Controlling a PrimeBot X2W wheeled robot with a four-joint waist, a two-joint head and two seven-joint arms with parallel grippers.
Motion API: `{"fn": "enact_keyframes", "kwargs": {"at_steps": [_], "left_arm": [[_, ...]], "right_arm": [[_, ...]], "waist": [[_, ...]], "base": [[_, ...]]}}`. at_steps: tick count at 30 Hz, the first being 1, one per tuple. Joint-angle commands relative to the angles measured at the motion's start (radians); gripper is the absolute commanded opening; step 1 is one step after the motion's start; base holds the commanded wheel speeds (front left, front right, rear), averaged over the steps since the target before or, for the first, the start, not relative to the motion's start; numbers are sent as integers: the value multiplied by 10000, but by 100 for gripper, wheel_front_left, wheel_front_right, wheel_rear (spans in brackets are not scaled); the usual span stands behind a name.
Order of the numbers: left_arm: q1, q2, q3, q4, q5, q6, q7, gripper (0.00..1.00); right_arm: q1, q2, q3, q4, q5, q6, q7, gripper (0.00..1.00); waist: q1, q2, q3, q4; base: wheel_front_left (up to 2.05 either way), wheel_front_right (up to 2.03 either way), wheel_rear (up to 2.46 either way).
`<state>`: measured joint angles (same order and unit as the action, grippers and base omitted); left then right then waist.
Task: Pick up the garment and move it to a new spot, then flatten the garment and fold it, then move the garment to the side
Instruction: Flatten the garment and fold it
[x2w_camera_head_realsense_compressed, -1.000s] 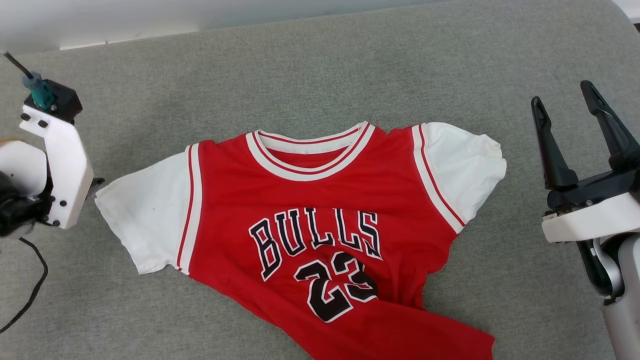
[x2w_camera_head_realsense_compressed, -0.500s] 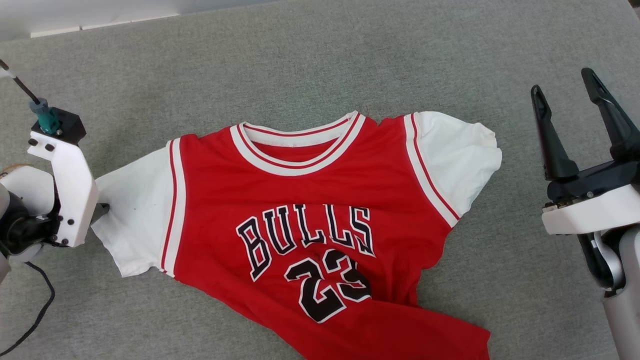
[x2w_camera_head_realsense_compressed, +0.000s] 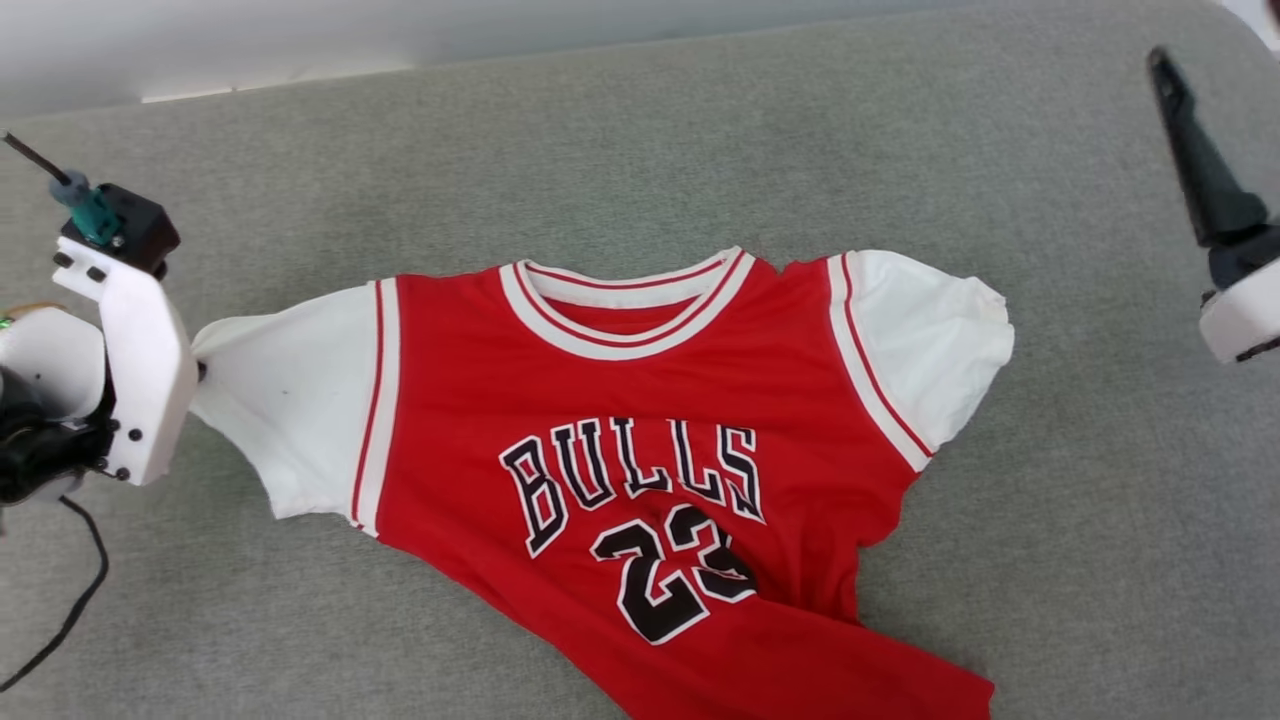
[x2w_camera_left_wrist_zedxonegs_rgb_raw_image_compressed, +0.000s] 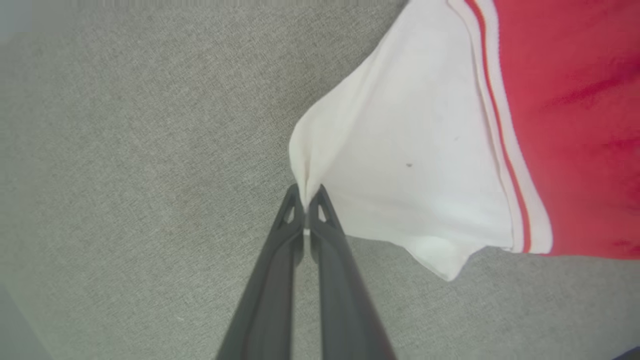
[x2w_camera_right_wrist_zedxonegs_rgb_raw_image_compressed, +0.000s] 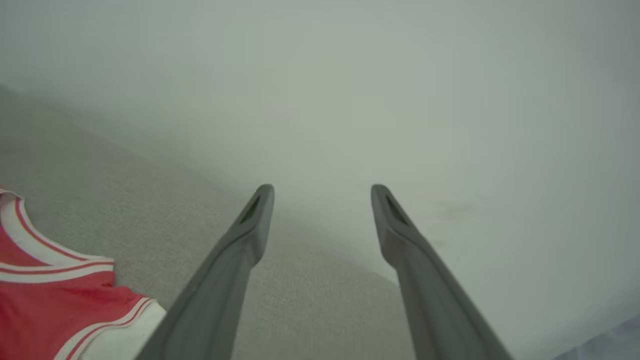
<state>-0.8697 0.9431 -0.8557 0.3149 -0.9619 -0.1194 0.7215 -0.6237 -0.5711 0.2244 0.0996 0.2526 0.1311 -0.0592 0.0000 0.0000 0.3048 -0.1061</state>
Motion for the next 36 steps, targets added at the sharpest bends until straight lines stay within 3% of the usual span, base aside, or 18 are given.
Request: {"fn": "enact_keyframes", "kwargs": {"at_steps": [1,8,13,17,23,29,30,31,36], "left_arm": [[-35,13,-5,-123,91,-14,-98,0],[-42,-283,-283,-852,396,-41,-320,0],[-364,-509,-355,-1165,644,-37,-392,0],[-804,-745,-389,-1426,958,-49,-563,0],[-1075,-924,-475,-1492,1084,-68,-649,0],[-1112,-1036,-587,-1275,1064,-77,-809,0],[-1074,-1028,-594,-1219,1034,-78,-848,0],[-1027,-1018,-604,-1153,1025,-72,-900,0],[-973,-1021,-619,-1000,1170,-69,-1354,0]], "right_arm": [[-169,-262,440,38,309,-7,640,100],[-1466,-1904,3269,-98,3103,-9,5602,100],[-2338,-2287,4224,501,5208,-9,8459,100],[-2945,-1926,4714,1701,6256,-7,10034,100],[-3175,-1305,4893,3192,6272,-7,10000,100],[-2441,-1033,5961,3763,6351,-2,9781,100],[-2435,-1013,6047,3776,6355,-2,9614,65],[-2489,-998,6103,3744,6369,-2,9390,0],[-3020,-1194,5960,3628,6470,1,8302,0]], "waist": [[0,0,-102,146],[0,0,3,553],[0,0,323,884],[0,0,880,1251],[0,0,1367,1514],[0,0,1411,1580],[0,0,1357,1557],[0,0,1287,1523],[0,0,880,1409]], "base": [[0,0,0],[0,0,0],[0,0,0],[0,0,0],[0,0,0],[0,0,0],[0,0,0],[0,0,0],[0,0,0]]}}
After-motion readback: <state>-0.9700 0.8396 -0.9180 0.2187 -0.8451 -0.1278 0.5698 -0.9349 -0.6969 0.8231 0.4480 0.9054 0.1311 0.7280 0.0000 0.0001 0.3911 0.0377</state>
